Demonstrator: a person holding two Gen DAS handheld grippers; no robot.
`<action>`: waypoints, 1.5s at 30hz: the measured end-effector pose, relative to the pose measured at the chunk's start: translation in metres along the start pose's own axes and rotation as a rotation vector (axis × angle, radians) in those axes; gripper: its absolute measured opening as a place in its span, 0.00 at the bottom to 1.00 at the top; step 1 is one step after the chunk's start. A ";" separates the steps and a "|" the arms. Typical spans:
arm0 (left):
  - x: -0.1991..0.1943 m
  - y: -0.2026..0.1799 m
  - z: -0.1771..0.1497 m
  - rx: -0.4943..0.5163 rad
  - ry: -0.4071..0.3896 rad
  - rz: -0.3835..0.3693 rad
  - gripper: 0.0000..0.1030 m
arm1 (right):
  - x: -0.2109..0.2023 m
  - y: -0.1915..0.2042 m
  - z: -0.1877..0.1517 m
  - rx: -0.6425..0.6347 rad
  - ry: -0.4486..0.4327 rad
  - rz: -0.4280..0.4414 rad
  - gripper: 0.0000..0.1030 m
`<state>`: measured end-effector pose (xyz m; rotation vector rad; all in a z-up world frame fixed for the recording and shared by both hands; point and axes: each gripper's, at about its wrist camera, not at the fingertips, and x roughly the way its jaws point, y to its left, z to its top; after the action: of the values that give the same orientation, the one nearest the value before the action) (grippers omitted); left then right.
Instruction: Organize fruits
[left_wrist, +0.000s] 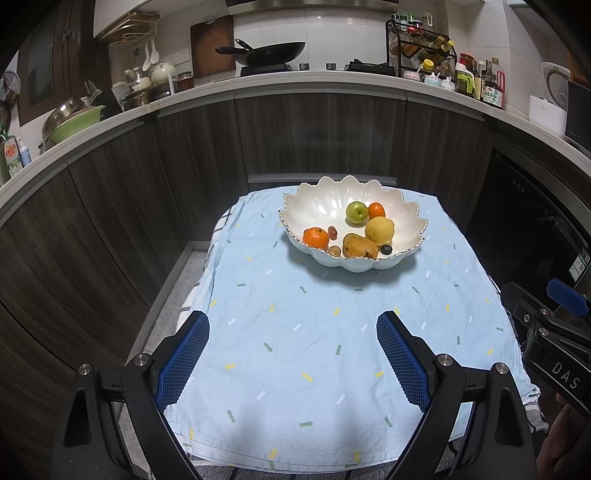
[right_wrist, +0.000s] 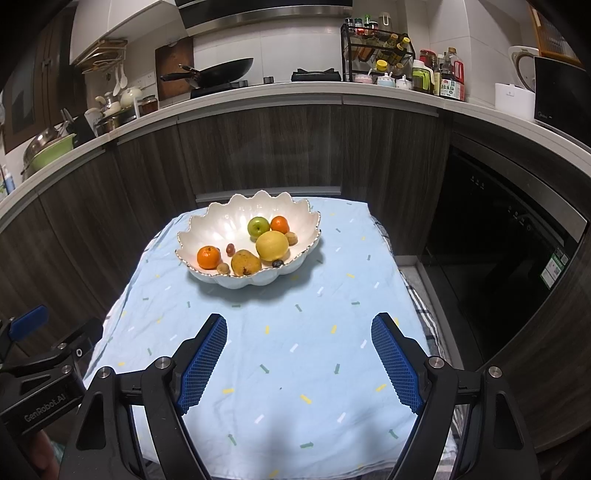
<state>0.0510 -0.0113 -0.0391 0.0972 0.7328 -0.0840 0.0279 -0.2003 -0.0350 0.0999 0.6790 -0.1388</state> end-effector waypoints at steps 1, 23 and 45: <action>0.000 0.000 0.000 0.000 0.001 0.000 0.90 | 0.000 0.001 0.000 0.000 0.000 0.000 0.79; 0.000 0.002 0.004 0.004 0.000 0.005 0.90 | -0.001 0.002 0.000 0.004 0.000 0.001 0.79; 0.003 0.003 0.002 -0.001 0.010 0.005 0.90 | -0.001 0.003 -0.001 0.005 0.003 0.001 0.79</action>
<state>0.0547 -0.0087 -0.0397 0.0989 0.7428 -0.0785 0.0267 -0.1974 -0.0354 0.1052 0.6820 -0.1388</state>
